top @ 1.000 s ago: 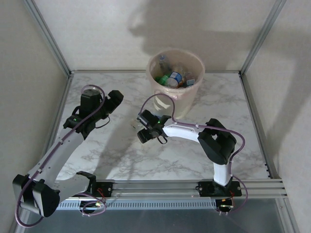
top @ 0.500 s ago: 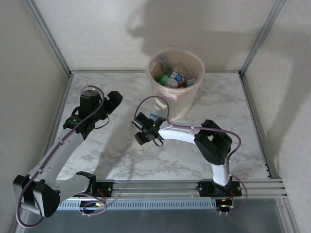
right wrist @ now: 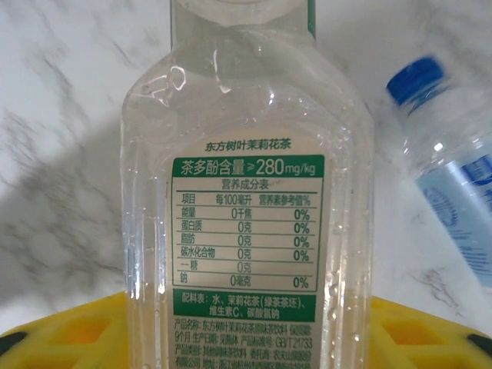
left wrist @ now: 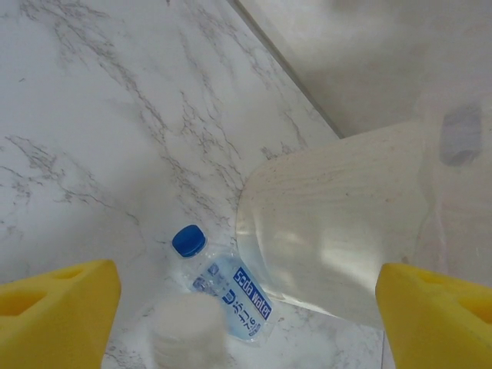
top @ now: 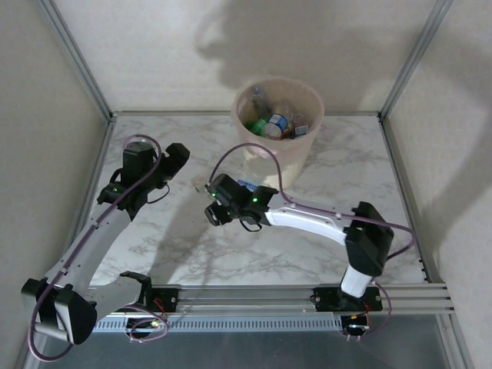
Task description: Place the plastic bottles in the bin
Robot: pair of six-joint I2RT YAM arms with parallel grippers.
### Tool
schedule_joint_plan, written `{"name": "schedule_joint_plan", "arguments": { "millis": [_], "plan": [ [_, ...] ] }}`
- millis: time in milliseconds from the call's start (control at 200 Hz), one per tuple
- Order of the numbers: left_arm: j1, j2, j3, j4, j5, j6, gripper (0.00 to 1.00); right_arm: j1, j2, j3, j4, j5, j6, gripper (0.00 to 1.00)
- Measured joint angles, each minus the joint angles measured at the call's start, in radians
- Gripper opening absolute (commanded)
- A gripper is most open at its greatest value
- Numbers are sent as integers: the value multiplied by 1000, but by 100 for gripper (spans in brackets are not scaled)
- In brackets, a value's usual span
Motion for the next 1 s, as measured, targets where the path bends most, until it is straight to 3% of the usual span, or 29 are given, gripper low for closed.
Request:
{"name": "schedule_joint_plan", "arguments": {
  "millis": [255, 556, 771, 1001],
  "plan": [
    [5, 1, 9, -5, 0, 22, 86, 0, -171, 30, -52, 36, 45, 44],
    [5, 8, 8, -5, 8, 30, 85, -32, -264, 195, -131, 110, 62, 42],
    [5, 8, 8, -5, 19, 30, 85, -246, -233, 452, -250, 128, 72, 42],
    [5, 8, 0, -4, 24, 30, 85, -472, -59, 815, -402, 128, 69, 40]
  ]
}}
